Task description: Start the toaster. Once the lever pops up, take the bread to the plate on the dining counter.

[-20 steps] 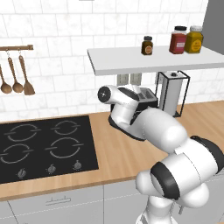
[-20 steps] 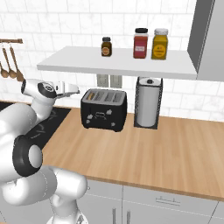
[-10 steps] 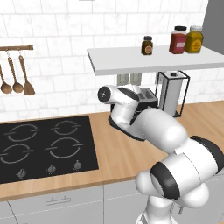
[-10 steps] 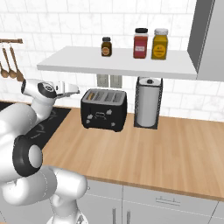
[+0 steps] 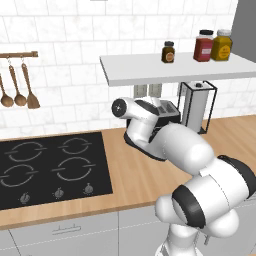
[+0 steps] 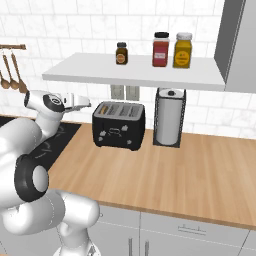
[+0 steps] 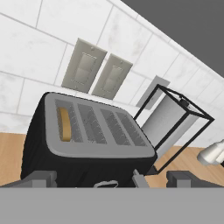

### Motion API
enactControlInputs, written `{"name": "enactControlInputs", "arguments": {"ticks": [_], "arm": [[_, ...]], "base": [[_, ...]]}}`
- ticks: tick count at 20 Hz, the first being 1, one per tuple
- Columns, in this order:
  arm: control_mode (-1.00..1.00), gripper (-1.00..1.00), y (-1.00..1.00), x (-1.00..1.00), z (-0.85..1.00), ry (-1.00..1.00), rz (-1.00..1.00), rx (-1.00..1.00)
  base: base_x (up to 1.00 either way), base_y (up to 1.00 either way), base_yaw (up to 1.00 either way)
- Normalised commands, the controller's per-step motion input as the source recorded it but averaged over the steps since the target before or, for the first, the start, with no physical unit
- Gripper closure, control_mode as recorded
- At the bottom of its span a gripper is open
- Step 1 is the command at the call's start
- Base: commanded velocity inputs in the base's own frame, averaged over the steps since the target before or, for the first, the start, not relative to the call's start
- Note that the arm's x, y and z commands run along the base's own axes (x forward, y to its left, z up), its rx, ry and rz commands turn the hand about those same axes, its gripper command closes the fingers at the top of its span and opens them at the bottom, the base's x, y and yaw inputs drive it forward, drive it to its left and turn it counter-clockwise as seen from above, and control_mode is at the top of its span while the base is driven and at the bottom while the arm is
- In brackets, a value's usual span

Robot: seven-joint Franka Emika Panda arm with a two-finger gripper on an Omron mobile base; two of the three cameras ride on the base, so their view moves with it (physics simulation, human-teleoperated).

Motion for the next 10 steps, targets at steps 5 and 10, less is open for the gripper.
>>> {"name": "enactControlInputs", "arguments": {"ticks": [5, 10], "arm": [[-1.00, -1.00, 0.00, 0.00, 0.00, 0.00, 0.00, 0.00], [-1.00, -1.00, 0.00, 0.00, 0.00, 0.00, 0.00, 0.00]], "base": [[0.00, 0.00, 0.00], [0.00, 0.00, 0.00]]}}
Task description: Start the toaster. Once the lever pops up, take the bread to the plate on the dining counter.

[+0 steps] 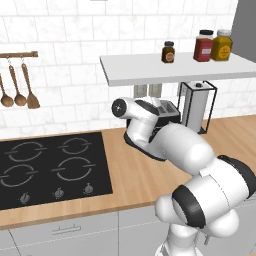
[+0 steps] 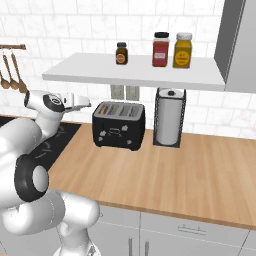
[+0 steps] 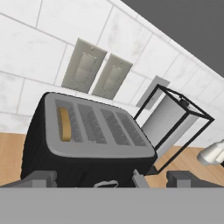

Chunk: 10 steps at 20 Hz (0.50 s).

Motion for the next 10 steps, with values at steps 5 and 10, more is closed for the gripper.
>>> {"name": "enactControlInputs", "arguments": {"ticks": [5, 10], "arm": [[-1.00, -1.00, 0.00, 0.00, 0.00, 0.00, 0.00, 0.00], [-1.00, -1.00, 0.00, 0.00, 0.00, 0.00, 0.00, 0.00]], "base": [[0.00, 0.00, 0.00], [0.00, 0.00, 0.00]]}}
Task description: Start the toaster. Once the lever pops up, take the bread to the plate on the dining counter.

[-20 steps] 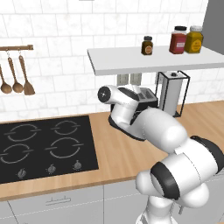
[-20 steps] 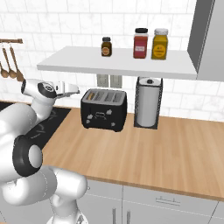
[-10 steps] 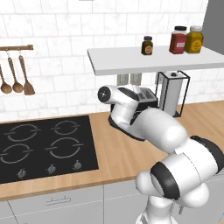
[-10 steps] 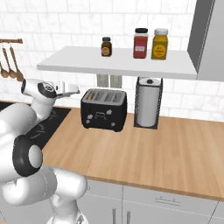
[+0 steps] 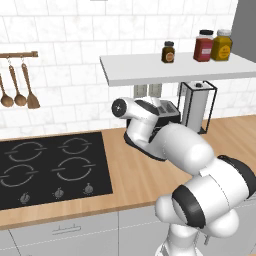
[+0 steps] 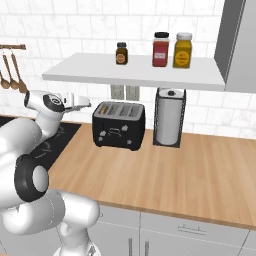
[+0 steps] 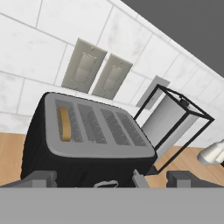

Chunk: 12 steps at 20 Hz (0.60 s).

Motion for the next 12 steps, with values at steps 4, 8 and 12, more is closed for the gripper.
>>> {"name": "enactControlInputs", "arguments": {"ticks": [4, 8, 12], "arm": [[-1.00, -1.00, 0.00, 0.00, 0.00, 0.00, 0.00, 0.00], [-1.00, -1.00, 0.00, 0.00, 0.00, 0.00, 0.00, 0.00], [-1.00, -1.00, 0.00, 0.00, 0.00, 0.00, 0.00, 0.00]], "base": [[0.00, 0.00, 0.00], [0.00, 0.00, 0.00], [0.00, 0.00, 0.00]]}}
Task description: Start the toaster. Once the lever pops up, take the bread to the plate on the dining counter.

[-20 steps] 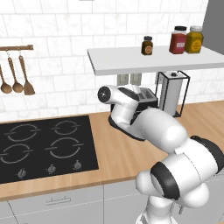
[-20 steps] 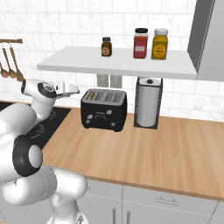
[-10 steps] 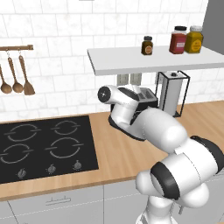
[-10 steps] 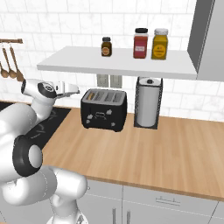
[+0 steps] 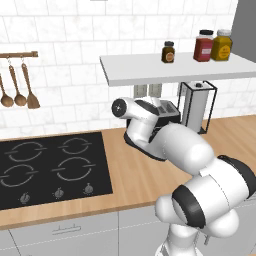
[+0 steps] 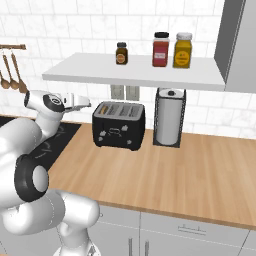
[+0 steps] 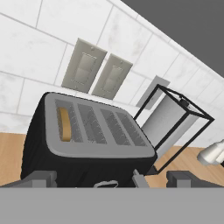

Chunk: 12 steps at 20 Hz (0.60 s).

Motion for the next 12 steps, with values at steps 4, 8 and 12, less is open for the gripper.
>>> {"name": "enactControlInputs", "arguments": {"ticks": [4, 8, 12], "arm": [[-1.00, -1.00, 0.00, 0.00, 0.00, 0.00, 0.00, 0.00], [-1.00, -1.00, 0.00, 0.00, 0.00, 0.00, 0.00, 0.00], [-1.00, -1.00, 0.00, 0.00, 0.00, 0.00, 0.00, 0.00]], "base": [[0.00, 0.00, 0.00], [0.00, 0.00, 0.00], [0.00, 0.00, 0.00]]}}
